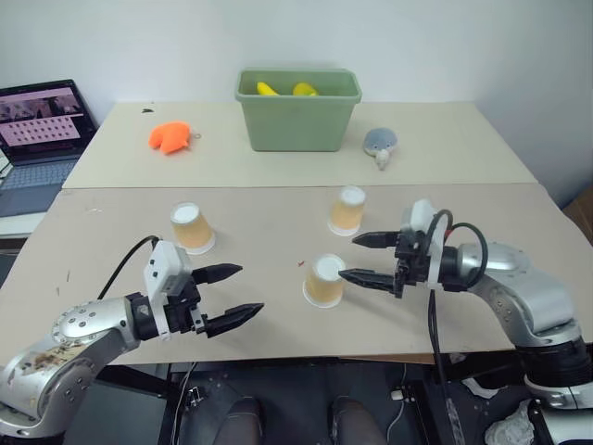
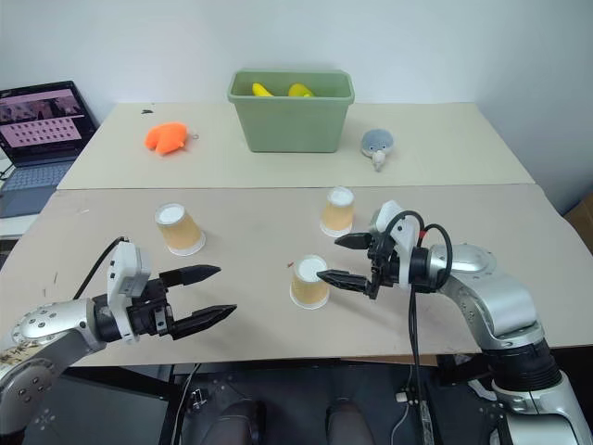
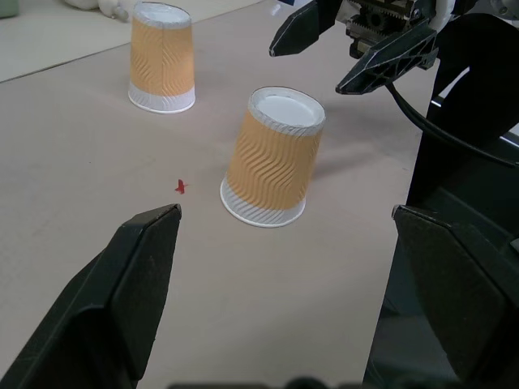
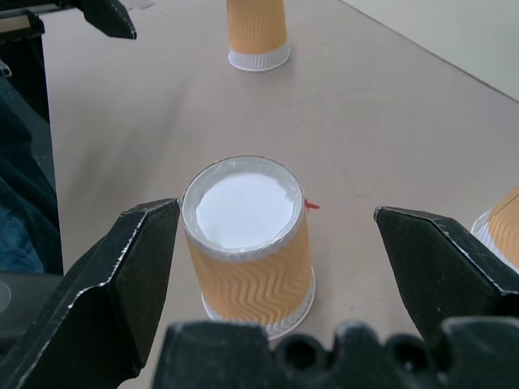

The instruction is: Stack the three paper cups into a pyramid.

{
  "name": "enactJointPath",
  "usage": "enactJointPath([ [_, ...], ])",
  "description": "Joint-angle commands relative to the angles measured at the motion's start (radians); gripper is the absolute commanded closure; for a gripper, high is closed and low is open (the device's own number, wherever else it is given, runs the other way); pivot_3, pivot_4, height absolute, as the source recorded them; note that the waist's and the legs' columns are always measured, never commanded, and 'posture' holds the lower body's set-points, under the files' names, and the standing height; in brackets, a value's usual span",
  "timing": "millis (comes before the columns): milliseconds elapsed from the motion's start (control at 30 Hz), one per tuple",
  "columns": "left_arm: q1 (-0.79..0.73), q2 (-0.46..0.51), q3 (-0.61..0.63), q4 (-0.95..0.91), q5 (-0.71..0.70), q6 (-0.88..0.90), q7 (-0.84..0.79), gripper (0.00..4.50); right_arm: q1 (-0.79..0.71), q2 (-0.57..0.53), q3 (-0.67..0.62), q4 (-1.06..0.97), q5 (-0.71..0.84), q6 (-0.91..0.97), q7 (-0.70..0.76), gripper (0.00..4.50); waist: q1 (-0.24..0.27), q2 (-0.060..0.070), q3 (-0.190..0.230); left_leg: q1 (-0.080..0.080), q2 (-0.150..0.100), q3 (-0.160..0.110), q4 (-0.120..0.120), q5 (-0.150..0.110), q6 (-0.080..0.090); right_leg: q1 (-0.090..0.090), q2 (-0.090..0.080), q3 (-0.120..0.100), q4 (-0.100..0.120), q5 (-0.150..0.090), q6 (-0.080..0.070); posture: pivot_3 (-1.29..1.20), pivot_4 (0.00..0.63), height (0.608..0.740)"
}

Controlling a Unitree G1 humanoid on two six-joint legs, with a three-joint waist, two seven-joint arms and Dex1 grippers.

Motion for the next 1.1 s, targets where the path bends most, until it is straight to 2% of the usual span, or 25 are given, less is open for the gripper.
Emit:
enactJointPath([
  [33,0.001,0.005,0.012,-0.028,-0.002,-0.001,0.001,0.05,-0.002,-0.001,0.015,-0.014,-0.015,-0.048,0.046,0.00,-0.001,0.000,0.000,0.000,0.000,0.000,0.000,0.000,0.000,0.000,0.000,0.000,0.000,0.000,0.000,0.00,0.150,0.732],
  [300,-0.005,-0.002,0.020,-0.048,-0.018,0.011,0.036,0.05,-0.029,0.039,0.086,0.051,-0.105,-0.114,0.070,0.00,-0.002,0.000,0.000,0.000,0.000,0.000,0.000,0.000,0.000,0.000,0.000,0.000,0.000,0.000,0.000,0.00,0.150,0.732],
  [600,0.020,-0.002,0.031,-0.083,-0.032,0.027,0.068,0.05,-0.071,0.095,0.106,0.167,-0.179,-0.182,0.064,0.00,-0.003,0.000,0.000,0.000,0.000,0.000,0.000,0.000,0.000,0.000,0.000,0.000,0.000,0.000,0.000,0.00,0.150,0.732],
  [1100,0.034,0.001,0.021,-0.059,-0.012,0.014,0.066,0.05,-0.159,0.193,0.089,0.178,-0.179,-0.142,0.048,0.00,-0.005,0.000,0.000,0.001,0.000,0.000,0.000,0.000,0.000,0.000,0.000,0.000,0.001,0.000,0.000,0.00,0.150,0.732],
])
